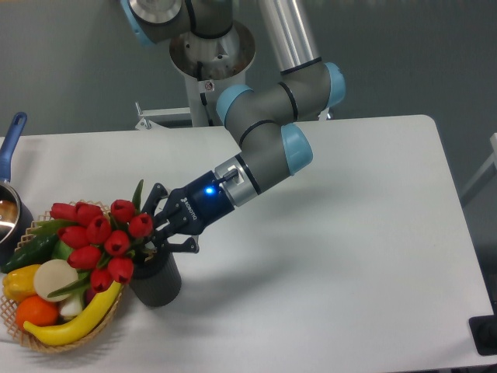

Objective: Insert the flowers into the vase
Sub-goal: 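Push the stems deeper into the vase and open the gripper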

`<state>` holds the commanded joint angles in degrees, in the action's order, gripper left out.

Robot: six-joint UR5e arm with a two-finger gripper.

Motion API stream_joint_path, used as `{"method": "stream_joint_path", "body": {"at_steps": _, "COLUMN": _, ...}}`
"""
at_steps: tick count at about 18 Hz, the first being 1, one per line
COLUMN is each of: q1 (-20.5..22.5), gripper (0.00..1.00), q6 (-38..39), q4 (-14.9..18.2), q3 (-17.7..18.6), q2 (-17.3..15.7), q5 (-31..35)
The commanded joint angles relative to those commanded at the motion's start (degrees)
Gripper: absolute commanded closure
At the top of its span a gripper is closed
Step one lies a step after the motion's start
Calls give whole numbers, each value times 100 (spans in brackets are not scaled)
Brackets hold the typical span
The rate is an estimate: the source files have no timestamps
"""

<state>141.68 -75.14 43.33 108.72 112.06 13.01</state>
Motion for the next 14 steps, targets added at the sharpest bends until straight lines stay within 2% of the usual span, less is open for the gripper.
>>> {"method": "stream_joint_path", "body": {"at_steps": 3, "q1": 0, "gripper": 83, "q6": -9, "q4": 0, "q3": 0, "q2": 9, "q5": 0}}
{"method": "stream_joint_path", "body": {"at_steps": 5, "q1": 0, "gripper": 77, "q6": -18, "q4": 0, "q3": 0, "q2": 35, "q5": 0}}
{"method": "stream_joint_path", "body": {"at_steps": 8, "q1": 9, "gripper": 59, "q6": -62, "q4": 0, "q3": 9, "q2": 35, "q5": 0}}
{"method": "stream_joint_path", "body": {"at_steps": 14, "q1": 17, "gripper": 55, "q6": -114, "q4": 0, "q3": 53, "q2": 26, "q5": 0}}
